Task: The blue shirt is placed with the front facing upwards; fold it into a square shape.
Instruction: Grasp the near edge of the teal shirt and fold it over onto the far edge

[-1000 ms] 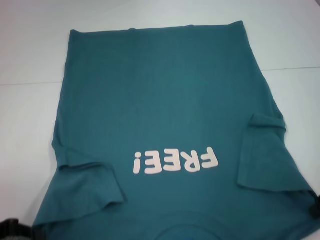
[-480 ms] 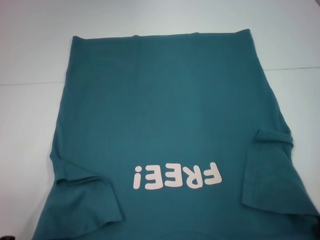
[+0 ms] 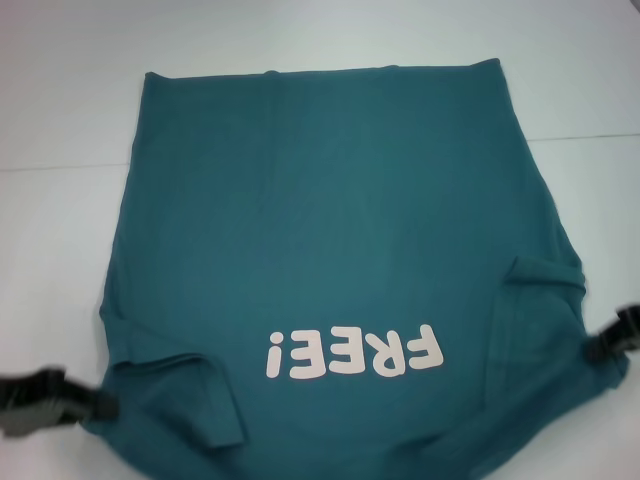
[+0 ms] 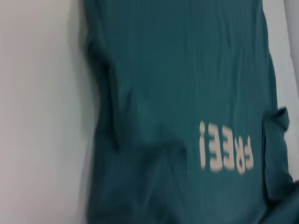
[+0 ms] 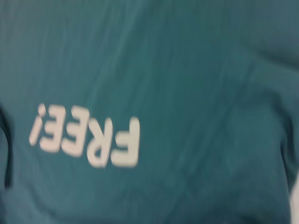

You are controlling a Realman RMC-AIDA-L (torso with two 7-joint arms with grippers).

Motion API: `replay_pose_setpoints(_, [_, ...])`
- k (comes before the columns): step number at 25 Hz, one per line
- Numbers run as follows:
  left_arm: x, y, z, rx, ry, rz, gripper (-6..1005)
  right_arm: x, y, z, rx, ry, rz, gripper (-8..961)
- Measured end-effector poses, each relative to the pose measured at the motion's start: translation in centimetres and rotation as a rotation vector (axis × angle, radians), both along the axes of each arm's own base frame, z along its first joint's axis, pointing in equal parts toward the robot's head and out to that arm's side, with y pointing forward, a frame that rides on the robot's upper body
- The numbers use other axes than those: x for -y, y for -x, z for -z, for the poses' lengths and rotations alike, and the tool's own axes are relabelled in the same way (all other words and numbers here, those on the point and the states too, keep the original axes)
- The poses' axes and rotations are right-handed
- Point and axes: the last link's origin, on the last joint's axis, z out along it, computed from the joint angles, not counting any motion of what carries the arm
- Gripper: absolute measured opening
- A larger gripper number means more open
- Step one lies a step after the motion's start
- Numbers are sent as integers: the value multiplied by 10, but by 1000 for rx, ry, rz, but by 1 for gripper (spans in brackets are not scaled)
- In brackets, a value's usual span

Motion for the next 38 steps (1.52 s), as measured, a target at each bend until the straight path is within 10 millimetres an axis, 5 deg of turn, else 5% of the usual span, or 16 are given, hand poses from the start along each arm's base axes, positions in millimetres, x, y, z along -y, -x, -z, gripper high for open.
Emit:
replay_pose_setpoints(16, [-94,-48,-7,-90,-178,19,58,-54,20,-7,6,-261,-12,38])
replay_pose_setpoints(28, [-134,-60,13,-199,-318,11,61,-100,45,-5,41,-443,-57,38])
replay_pose_setpoints(38, [-157,-77,30,-281,-416,69,63,-113,45,10,94,-500,-78,38])
